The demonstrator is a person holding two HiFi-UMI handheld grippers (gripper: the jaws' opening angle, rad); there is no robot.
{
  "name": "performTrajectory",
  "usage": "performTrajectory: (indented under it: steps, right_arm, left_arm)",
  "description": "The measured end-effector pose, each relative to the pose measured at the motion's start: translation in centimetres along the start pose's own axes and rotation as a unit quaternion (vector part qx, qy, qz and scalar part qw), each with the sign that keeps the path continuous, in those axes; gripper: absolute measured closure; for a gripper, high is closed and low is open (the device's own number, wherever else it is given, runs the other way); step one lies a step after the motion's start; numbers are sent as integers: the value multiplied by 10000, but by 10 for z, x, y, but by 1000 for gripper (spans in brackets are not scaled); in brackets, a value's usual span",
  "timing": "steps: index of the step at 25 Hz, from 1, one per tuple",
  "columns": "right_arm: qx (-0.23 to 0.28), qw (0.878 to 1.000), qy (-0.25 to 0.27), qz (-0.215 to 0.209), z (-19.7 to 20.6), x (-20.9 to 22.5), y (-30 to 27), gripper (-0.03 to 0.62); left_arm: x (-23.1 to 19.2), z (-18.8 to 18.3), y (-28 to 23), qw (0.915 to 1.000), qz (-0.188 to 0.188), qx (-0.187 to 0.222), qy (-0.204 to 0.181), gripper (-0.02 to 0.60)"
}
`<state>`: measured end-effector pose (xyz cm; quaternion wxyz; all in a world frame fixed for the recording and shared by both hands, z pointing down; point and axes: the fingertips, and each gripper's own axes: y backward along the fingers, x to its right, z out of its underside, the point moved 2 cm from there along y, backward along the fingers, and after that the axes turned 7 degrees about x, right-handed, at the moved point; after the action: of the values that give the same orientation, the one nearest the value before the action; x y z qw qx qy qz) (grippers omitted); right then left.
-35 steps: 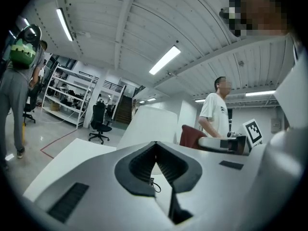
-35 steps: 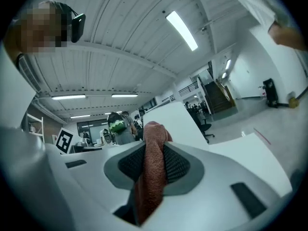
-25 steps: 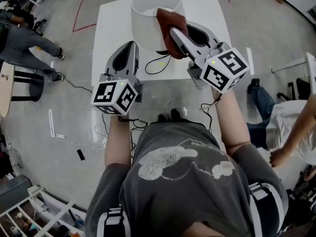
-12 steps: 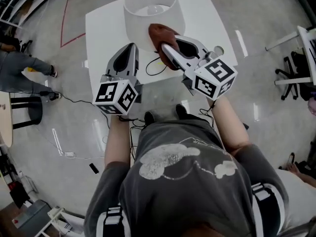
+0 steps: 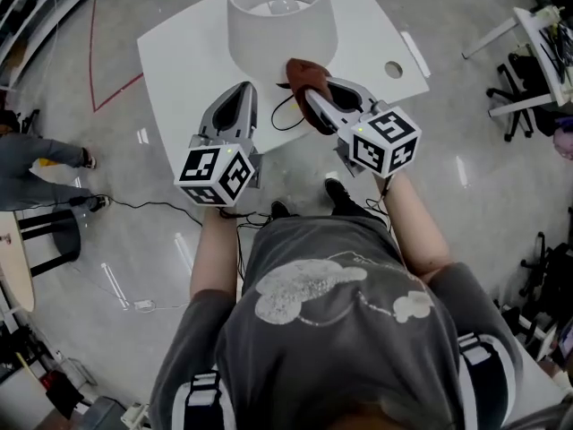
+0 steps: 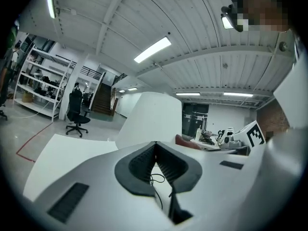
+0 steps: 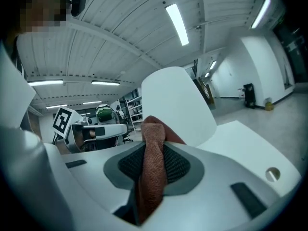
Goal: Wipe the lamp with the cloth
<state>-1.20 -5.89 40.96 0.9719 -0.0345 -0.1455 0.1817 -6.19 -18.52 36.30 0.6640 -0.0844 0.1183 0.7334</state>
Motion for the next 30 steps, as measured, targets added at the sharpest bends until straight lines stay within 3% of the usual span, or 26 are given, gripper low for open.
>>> performTrajectory:
  steps: [12, 23, 26, 30]
  right_arm:
    - [265, 9976, -232, 603, 14, -37, -5, 508]
    - [1608, 9866, 261, 129, -112, -54, -4, 508]
    - [1760, 9836, 395, 13, -136, -51, -7, 508]
    - [1708, 9847, 273, -221, -136, -55, -23, 508]
  left_arm:
    - [-20, 7, 21, 9980, 591, -174, 155, 574]
    - [-10, -64, 2, 9956, 816, 432, -165, 574]
    - [-4, -81, -8, 9951, 770, 564, -242, 574]
    - [-14, -91, -11, 9962, 599, 559, -280, 574]
